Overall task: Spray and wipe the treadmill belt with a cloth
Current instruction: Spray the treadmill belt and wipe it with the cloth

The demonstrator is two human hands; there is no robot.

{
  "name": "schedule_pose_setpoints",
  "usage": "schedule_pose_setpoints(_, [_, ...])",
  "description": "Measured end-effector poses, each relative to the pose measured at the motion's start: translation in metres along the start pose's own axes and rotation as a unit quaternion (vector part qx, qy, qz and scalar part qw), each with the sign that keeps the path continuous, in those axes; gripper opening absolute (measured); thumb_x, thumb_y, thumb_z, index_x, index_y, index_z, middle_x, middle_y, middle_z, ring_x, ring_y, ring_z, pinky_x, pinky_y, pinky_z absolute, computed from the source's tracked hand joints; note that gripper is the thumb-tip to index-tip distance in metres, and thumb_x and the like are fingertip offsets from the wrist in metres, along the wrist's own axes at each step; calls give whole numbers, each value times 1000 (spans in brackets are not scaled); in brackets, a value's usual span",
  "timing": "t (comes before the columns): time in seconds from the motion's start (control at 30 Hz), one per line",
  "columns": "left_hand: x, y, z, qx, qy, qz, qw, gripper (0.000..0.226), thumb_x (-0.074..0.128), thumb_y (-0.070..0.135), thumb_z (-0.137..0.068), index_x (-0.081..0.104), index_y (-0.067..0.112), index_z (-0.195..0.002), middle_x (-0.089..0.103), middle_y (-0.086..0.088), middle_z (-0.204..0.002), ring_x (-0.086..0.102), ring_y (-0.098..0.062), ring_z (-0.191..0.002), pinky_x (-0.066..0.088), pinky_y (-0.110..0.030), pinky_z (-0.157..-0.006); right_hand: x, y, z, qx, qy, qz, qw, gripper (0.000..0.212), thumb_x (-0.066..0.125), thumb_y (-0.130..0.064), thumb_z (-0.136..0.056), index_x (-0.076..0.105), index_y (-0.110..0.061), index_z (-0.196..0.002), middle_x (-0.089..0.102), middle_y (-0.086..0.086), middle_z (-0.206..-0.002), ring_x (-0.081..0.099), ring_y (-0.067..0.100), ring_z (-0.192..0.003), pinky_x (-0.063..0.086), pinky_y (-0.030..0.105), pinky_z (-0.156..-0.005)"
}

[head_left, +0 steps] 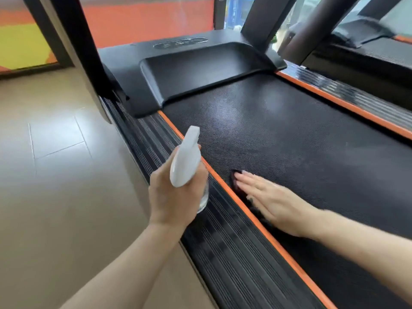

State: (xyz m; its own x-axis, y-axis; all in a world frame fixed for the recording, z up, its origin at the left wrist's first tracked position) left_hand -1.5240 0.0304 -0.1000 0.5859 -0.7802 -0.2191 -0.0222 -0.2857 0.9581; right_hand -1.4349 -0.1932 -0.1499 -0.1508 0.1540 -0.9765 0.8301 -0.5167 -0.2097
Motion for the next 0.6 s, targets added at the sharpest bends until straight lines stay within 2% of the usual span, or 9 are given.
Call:
schedule_pose_setpoints(0.1, [1,1,-2,27,11,-29,999,3,64,32,-79,62,33,-78,59,18,-63,56,-16,-63,54,-34,-70,8,6,-84,35,31,20,999,51,26,-21,-104,46,7,-142,41,22,-152,33,31,-145,-1,15,-120])
schedule_pose_setpoints(0.17, [0,3,-2,25,10,-37,999,3,63,33,-78,63,32,-81,59,21,-62,54,-14,-63,55,-34,-71,8,5,-120,85,42,11,995,46,29,-16,-107,38,6,-146,31,21,-157,23,29,-150,-10,10,-115])
schedule_pose_setpoints(0.2, [-1,5,-1,19,2,-41,999,9,62,34,-78,66,30,-84,60,19,-63,56,-15,-65,56,-36,-73,10,3,-126,110,43,6,993,46,32,-15,-107,35,3,-149,26,18,-160,18,26,-151,-9,12,-115])
schedule_pose_setpoints(0.3, [-5,11,0,10,-22,-48,999,23,59,36,-78,69,25,-96,64,8,-69,63,-23,-73,58,-41,-78,9,-8,-96,126,45,-35,990,45,34,-17,-107,36,0,-149,27,14,-160,17,23,-152,-3,15,-118])
schedule_pose_setpoints(0.4, [-8,20,0,3,-44,-53,998,19,57,38,-77,62,31,-94,64,11,-73,63,-23,-74,58,-43,-80,3,-24,-31,144,47,-73,986,54,28,-29,-104,44,2,-144,35,13,-156,23,21,-148,1,13,-119])
schedule_pose_setpoints(0.5, [-8,24,0,0,-59,-66,996,31,53,44,-75,65,29,-100,63,9,-68,64,-26,-75,58,-46,-82,2,-31,23,150,33,-47,987,60,22,-36,-102,41,-3,-148,29,4,-158,17,14,-150,12,27,-123])
schedule_pose_setpoints(0.6, [-9,21,-2,1,-83,-42,996,36,51,49,-75,66,32,-102,67,4,-72,68,-29,-76,59,-50,-79,5,-27,36,128,14,-6,992,56,22,-35,-105,35,-6,-151,25,3,-162,10,11,-152,9,27,-123])
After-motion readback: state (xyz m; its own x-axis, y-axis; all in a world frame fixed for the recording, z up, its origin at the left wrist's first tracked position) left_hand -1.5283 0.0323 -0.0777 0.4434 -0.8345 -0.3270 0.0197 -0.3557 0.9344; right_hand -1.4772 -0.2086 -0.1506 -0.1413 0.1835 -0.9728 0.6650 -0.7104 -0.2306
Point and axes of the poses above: each hand's wrist, its own z-axis away from the middle knuckle, its own x-axis out of the palm, y = z × x, the point moved 1 cm from there along -z, towards the middle knuckle
